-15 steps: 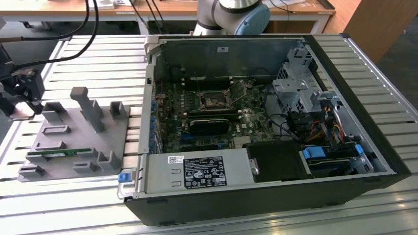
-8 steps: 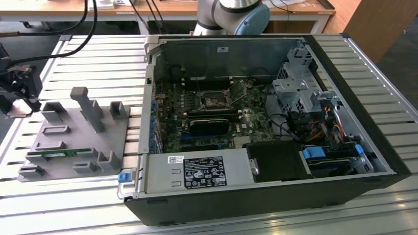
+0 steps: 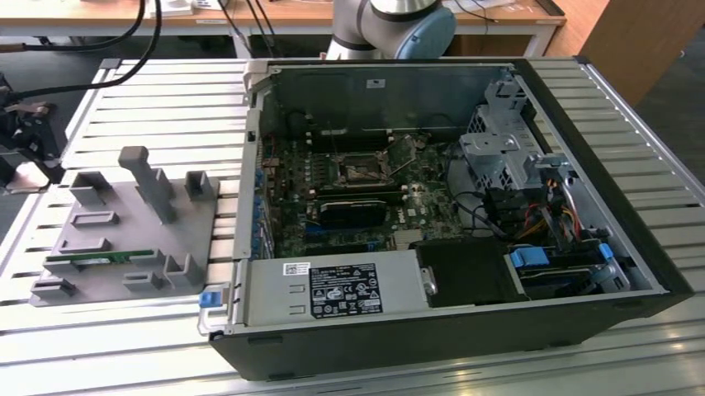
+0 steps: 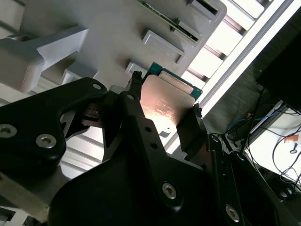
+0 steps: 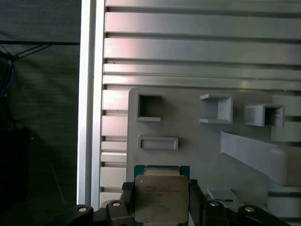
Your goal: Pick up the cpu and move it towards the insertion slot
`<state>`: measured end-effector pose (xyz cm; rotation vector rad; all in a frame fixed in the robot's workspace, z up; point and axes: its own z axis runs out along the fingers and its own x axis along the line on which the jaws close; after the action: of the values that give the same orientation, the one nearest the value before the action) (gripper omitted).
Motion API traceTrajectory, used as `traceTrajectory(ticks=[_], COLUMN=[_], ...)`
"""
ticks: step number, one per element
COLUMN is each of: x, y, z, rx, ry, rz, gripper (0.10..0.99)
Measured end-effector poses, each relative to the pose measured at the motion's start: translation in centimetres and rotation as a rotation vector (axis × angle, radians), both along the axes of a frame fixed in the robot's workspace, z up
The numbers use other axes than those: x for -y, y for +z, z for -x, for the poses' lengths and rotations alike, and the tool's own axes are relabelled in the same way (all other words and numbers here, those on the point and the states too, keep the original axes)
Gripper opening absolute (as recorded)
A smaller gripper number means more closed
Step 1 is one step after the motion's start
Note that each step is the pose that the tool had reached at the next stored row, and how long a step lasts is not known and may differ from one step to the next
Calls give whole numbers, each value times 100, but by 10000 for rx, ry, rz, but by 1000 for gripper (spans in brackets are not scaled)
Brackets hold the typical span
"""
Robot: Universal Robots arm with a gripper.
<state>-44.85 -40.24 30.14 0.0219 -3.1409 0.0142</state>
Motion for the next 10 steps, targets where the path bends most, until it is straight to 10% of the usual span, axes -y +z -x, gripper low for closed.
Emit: traceTrajectory(ticks=[10], x=[0], y=[121], z=[0], rx=[1], ry=[-5], rz=[0], gripper=[545])
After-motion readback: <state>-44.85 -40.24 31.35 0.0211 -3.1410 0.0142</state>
